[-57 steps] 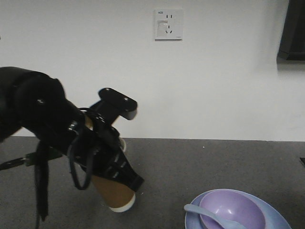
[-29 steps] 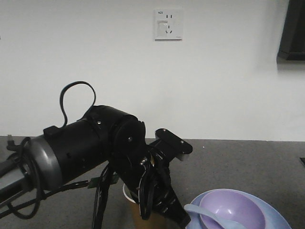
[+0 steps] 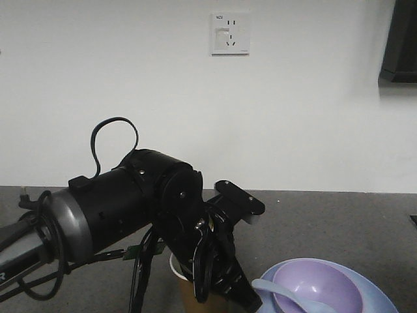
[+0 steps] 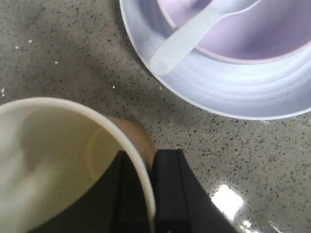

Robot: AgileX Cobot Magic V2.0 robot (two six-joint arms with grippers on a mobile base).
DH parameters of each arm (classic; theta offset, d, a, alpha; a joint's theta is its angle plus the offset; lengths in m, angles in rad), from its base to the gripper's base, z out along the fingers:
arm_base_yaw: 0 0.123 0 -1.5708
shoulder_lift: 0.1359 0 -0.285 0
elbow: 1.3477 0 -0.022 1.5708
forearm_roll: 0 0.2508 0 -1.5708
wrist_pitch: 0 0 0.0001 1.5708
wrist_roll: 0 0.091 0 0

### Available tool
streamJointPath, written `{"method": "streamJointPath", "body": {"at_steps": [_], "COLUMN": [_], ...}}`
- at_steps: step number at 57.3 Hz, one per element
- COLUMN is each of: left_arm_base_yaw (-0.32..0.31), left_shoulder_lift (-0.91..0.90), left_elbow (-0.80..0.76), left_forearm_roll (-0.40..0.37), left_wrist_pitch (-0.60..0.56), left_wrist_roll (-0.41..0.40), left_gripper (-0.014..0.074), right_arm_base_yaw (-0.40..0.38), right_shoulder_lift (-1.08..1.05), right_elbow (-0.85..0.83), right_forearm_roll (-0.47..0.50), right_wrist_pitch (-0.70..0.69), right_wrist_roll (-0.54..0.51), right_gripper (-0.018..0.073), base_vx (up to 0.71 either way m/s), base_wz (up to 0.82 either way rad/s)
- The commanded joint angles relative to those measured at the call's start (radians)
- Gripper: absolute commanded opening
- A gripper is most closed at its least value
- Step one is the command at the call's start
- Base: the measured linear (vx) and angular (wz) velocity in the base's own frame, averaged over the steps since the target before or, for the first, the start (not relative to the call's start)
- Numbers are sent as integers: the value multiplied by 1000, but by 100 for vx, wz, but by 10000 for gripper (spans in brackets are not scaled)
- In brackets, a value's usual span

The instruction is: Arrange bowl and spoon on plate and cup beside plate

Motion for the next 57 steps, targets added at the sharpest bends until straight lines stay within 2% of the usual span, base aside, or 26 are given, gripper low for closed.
{"method": "streamJointPath", "body": {"at_steps": [1, 14, 23, 49, 54, 57], "left_arm_base_yaw": [-6, -6, -6, -6, -6, -6], "left_shoulder_lift": [-52, -52, -57, -122, -156, -183], "left_elbow": [-37, -37, -43, -233, -272, -284], "left_forearm_roll": [-13, -13, -13, -6, 33, 84], "left_wrist_pitch": [-54, -58, -63, 44, 62, 67], "left_wrist_roll": [-8, -10, 0, -8, -10, -11], "left_gripper": [218, 404, 463, 463, 426, 362], "right_arm_base_yaw": [-7, -7, -7, -7, -7, -7], "right_shoulder_lift": [-3, -3, -3, -3, -3, -3], "right_elbow": [-26, -26, -26, -26, -26, -26], "right_forearm_roll": [3, 3, 3, 3, 3, 3], "right_wrist_pitch": [-78, -78, -78, -77, -74, -74], "right_wrist_roll": [-5, -5, -5, -5, -5, -5], "right_gripper": [-11, -11, -11, -11, -11, -11], "base_vx": [0, 0, 0, 0, 0, 0], "base_wz": [0, 0, 0, 0, 0, 0]}}
